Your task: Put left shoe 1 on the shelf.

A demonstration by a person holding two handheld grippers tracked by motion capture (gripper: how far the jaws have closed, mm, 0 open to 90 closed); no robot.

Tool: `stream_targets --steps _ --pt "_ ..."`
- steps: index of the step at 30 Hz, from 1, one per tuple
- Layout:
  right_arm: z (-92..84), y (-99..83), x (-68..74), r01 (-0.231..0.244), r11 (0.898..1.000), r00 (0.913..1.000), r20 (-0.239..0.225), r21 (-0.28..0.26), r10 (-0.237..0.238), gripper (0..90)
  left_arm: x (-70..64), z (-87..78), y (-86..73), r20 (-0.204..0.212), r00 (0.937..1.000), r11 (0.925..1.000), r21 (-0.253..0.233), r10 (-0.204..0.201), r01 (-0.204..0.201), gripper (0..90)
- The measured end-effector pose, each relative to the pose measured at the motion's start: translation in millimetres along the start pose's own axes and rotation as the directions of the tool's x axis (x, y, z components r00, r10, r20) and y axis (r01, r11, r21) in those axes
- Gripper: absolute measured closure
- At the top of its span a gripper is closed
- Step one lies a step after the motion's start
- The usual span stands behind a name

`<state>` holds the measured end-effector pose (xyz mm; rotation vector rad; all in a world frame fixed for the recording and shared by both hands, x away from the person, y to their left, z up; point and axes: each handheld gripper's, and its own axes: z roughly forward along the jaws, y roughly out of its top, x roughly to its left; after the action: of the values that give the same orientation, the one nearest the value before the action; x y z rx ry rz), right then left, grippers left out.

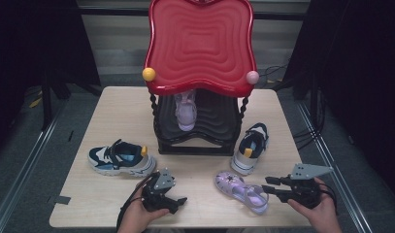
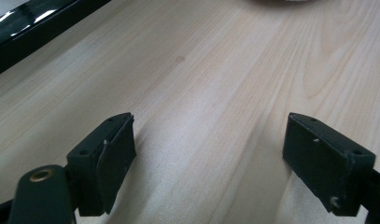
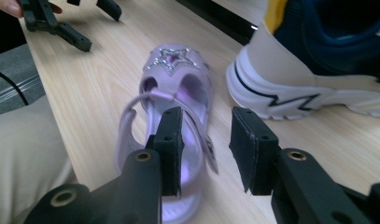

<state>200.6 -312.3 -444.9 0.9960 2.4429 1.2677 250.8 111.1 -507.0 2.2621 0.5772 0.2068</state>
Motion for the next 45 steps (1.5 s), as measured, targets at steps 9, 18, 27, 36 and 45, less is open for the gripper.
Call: stream_targets --steps 9,18,27,36,45 --pt "20.2 3.0 1.6 0.013 0.999 0.9999 -0.006 0.030 -0.013 66.2 0.0 0.0 0.0 0.000 1.0000 1.0000 0.000 0.000 0.000 16.6" --pt "28.0 -1.4 1.9 0.018 0.999 0.9997 -0.015 0.031 -0.017 65.8 0.0 0.0 0.0 0.000 1.0000 1.0000 0.000 0.001 -0.001 16.5" --pt "31.4 -6.0 2.0 0.028 0.997 0.9994 -0.019 0.065 -0.027 67.3 -0.2 0.1 0.0 -0.001 1.0000 1.0000 -0.001 -0.002 0.002 16.5" --pt "37.2 -7.3 1.3 0.022 0.997 0.9997 -0.009 0.072 -0.021 70.0 0.1 -0.1 0.1 0.000 1.0000 1.0000 0.001 0.001 -0.001 16.5" --pt "44.3 -8.2 0.9 0.024 0.997 0.9997 -0.003 0.076 -0.023 71.2 -0.5 0.5 0.0 -0.001 1.0000 0.9999 -0.007 -0.009 0.009 16.5"
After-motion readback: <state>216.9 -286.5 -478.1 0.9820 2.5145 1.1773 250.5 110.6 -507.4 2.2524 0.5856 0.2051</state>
